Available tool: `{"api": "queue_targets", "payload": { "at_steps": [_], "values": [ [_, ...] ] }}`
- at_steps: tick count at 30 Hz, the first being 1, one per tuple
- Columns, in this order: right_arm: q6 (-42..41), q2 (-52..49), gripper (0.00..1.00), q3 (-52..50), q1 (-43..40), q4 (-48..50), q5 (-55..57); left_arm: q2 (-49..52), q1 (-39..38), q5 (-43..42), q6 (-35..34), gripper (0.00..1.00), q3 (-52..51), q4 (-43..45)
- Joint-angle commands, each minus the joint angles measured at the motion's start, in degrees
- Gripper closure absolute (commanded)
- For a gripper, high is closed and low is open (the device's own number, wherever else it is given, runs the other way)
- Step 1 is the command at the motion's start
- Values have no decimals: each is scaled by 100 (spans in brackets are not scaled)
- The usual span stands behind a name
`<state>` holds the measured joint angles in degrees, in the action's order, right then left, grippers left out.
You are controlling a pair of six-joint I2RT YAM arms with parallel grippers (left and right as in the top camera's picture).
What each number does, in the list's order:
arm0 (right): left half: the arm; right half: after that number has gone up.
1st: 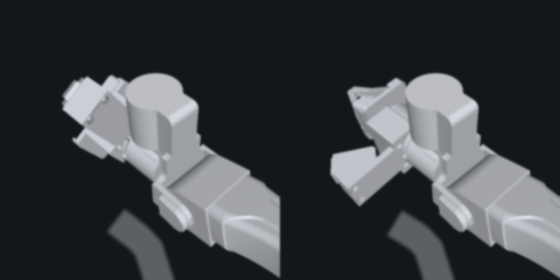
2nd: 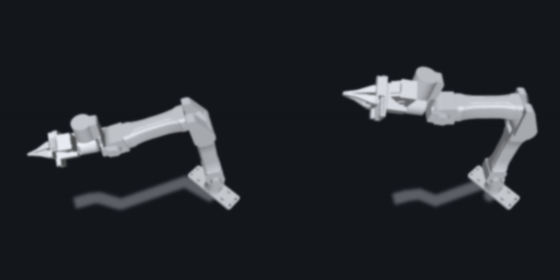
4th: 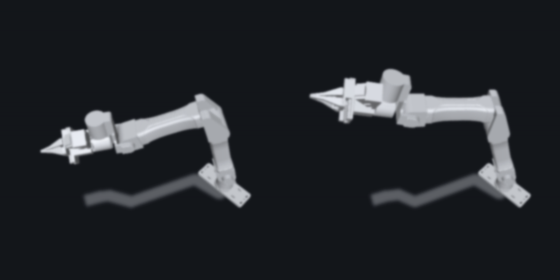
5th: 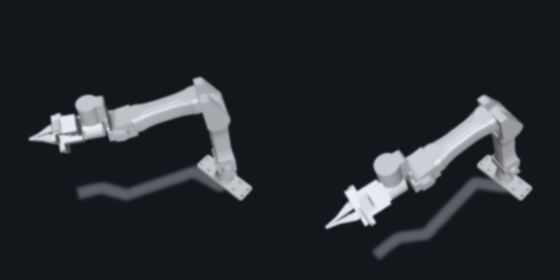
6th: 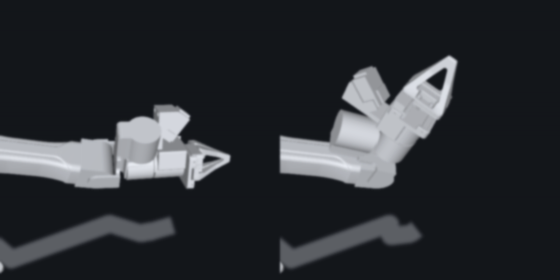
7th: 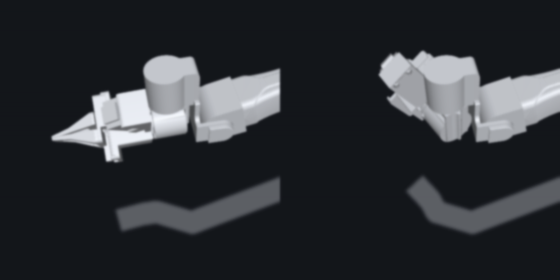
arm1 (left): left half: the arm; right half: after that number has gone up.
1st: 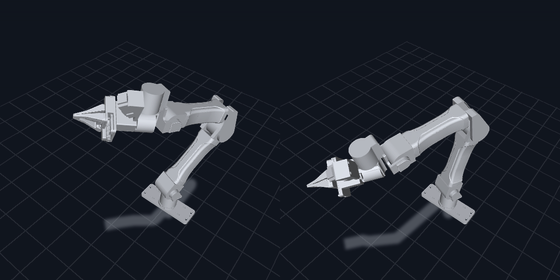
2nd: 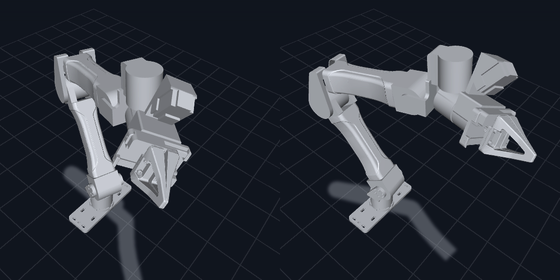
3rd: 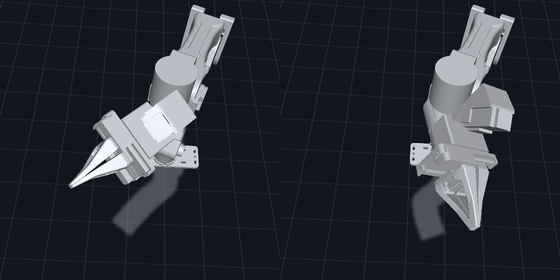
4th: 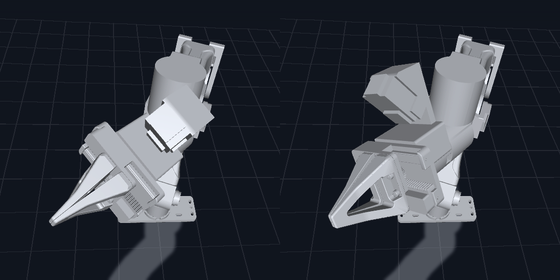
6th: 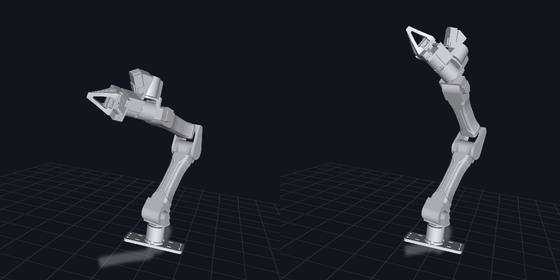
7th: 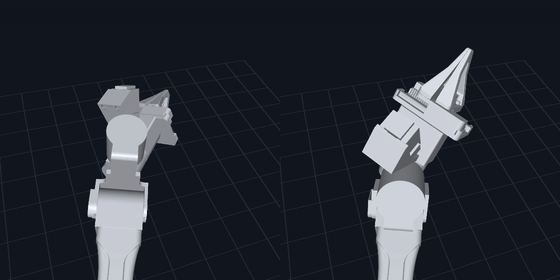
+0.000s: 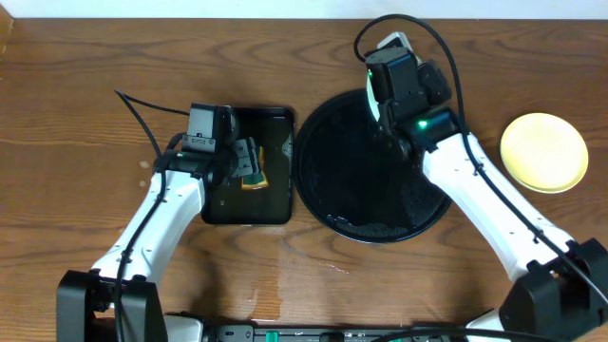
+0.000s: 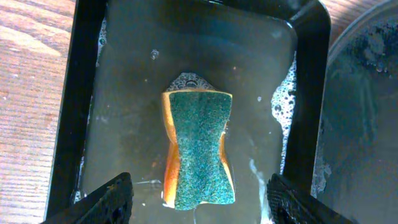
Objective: Clean dirty plates on tray and stack at the side
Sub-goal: 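Lift the white plate with the right gripper and carry it right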
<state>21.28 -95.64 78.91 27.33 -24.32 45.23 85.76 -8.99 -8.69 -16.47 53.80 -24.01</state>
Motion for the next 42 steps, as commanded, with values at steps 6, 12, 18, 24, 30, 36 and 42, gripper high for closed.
{"api": "queue_targets", "payload": {
  "at_steps": [6,12,18,24,30,36,42],
  "values": [
    [195,286,99,17,85,140,452,2,35,-22,15,30,-2,-15],
    [-74,286,99,17,76,138,442,2,35,-22,15,30,-2,-15],
    [-1093,282,99,15,-63,-302,-151,2,35,-22,15,30,-2,-15],
    [-2581,262,99,2,-857,-1029,-1434,2,35,-22,13,30,-2,-15],
    [-3768,262,99,2,-1812,-1303,-1578,2,35,-22,13,30,-2,-17],
    [-4699,262,99,0,-2881,-1497,-1578,2,35,-24,13,30,-2,-17],
    [-4983,262,99,-2,-3829,-1523,-1646,2,35,-24,13,30,-2,-17]
  ]
}}
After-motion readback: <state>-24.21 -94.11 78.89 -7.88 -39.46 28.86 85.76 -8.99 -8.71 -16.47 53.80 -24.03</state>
